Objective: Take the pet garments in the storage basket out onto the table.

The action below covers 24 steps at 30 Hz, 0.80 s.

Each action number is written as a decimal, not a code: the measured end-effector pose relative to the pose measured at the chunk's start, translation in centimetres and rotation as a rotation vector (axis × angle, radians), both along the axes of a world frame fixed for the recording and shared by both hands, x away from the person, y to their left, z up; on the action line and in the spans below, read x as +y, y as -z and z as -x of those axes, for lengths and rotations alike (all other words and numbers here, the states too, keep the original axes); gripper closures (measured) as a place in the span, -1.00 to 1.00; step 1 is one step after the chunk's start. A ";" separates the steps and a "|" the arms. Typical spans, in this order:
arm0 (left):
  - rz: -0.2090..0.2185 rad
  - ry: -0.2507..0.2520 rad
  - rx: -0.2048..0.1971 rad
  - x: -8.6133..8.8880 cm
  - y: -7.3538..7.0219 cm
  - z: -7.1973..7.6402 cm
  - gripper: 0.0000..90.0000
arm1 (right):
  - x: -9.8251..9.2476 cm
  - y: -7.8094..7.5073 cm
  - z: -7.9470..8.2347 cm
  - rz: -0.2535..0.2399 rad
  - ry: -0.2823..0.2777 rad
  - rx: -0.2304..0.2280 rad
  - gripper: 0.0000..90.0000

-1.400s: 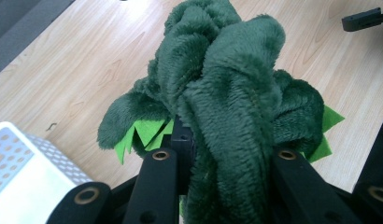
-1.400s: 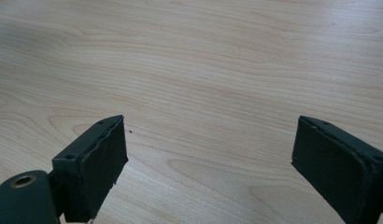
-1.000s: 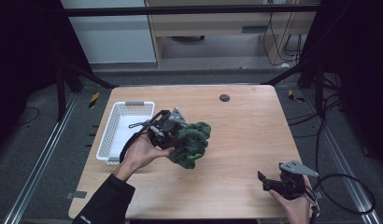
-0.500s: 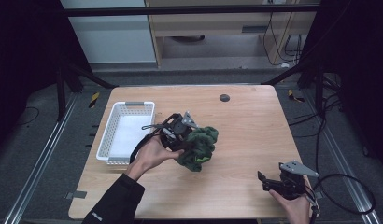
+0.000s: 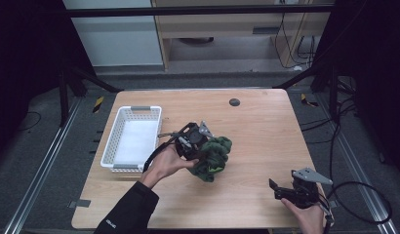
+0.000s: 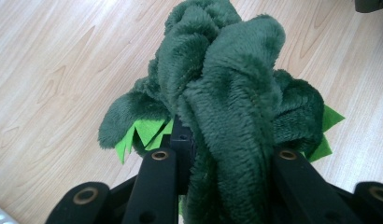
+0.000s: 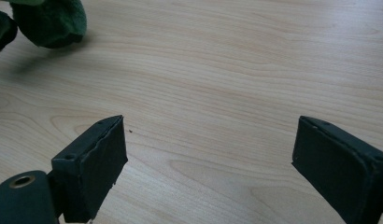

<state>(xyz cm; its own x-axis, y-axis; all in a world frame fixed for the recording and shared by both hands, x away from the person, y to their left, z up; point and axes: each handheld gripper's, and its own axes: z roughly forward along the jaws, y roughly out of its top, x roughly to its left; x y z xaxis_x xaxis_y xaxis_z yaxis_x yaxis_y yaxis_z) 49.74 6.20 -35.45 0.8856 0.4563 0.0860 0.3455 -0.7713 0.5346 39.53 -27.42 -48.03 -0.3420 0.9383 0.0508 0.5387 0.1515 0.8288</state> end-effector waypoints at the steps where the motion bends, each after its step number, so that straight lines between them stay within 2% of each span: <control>1: 0.005 0.001 0.006 -0.2 0.4 -0.1 0.60 | 0.0 0.0 0.0 0.000 -0.001 -0.001 -0.78; 14: 0.014 0.016 0.033 -1.1 2.6 -0.4 0.58 | 0.0 -0.1 0.0 -0.008 0.000 0.005 -0.78; 20: 0.006 0.023 0.046 -1.4 3.8 -0.5 0.54 | 0.0 0.0 0.0 -0.001 0.000 0.000 -0.78; 24: 0.021 0.018 0.060 -1.5 4.5 -0.6 0.50 | 0.0 -0.1 0.0 -0.008 0.001 0.005 -0.78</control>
<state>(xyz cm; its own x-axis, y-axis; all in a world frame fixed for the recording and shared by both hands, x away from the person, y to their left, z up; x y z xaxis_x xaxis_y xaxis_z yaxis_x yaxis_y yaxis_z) 50.35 4.74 -39.98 0.8972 0.4410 0.0225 0.3635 -0.7665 0.5295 39.49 -27.40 -47.95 -0.3407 0.9382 0.0604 0.5430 0.1439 0.8273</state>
